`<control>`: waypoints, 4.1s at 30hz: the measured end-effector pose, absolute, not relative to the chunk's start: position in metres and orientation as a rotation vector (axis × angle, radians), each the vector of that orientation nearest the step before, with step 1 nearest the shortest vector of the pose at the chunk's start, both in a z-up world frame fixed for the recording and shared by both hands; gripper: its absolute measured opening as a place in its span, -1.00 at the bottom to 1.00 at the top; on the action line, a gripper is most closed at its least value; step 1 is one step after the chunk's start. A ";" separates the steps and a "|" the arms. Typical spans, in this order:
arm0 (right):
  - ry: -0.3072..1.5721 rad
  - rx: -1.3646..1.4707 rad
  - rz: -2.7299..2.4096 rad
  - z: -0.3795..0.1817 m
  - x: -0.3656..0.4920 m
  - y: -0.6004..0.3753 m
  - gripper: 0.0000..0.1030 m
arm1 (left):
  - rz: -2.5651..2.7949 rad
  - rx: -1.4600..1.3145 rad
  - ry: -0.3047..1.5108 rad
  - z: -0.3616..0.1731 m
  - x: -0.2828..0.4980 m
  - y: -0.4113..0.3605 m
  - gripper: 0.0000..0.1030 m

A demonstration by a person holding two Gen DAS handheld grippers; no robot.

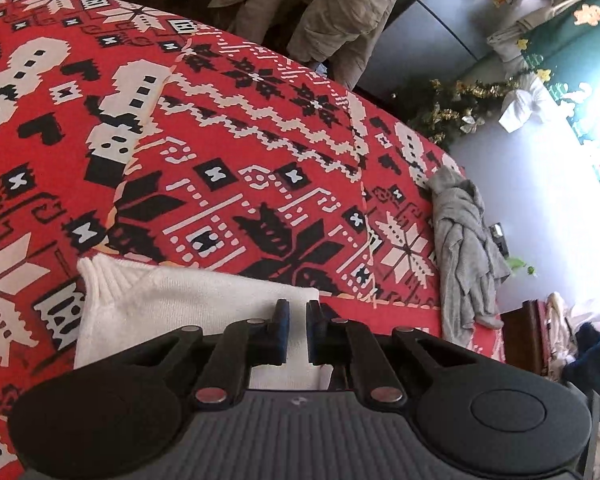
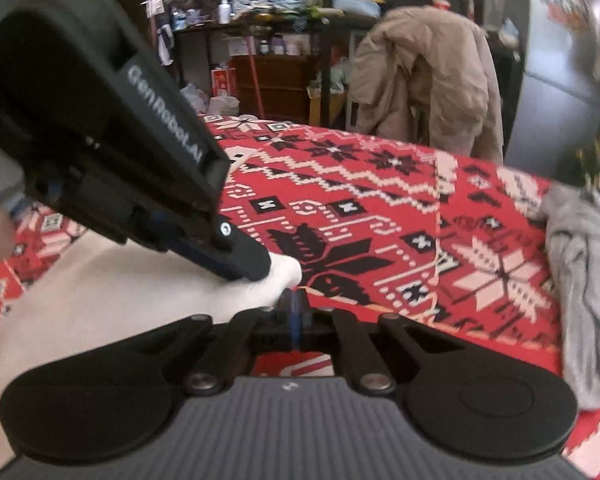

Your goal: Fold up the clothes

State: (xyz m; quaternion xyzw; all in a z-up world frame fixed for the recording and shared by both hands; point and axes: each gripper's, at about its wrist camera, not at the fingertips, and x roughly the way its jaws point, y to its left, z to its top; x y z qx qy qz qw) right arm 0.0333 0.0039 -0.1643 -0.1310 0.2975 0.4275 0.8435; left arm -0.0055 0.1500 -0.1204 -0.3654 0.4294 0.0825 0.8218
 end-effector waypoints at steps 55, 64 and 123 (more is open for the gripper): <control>0.673 -0.180 0.946 -0.124 -0.007 -0.010 -0.86 | 0.202 -0.810 0.855 -0.115 -0.072 0.162 -0.84; 0.701 -0.206 0.969 -0.125 -0.014 0.010 -0.87 | 0.229 -0.797 0.810 -0.123 -0.073 0.185 -0.95; 0.764 -0.216 0.880 -0.094 -0.161 -0.060 -0.76 | 0.184 -0.878 0.865 -0.146 -0.205 0.159 -0.62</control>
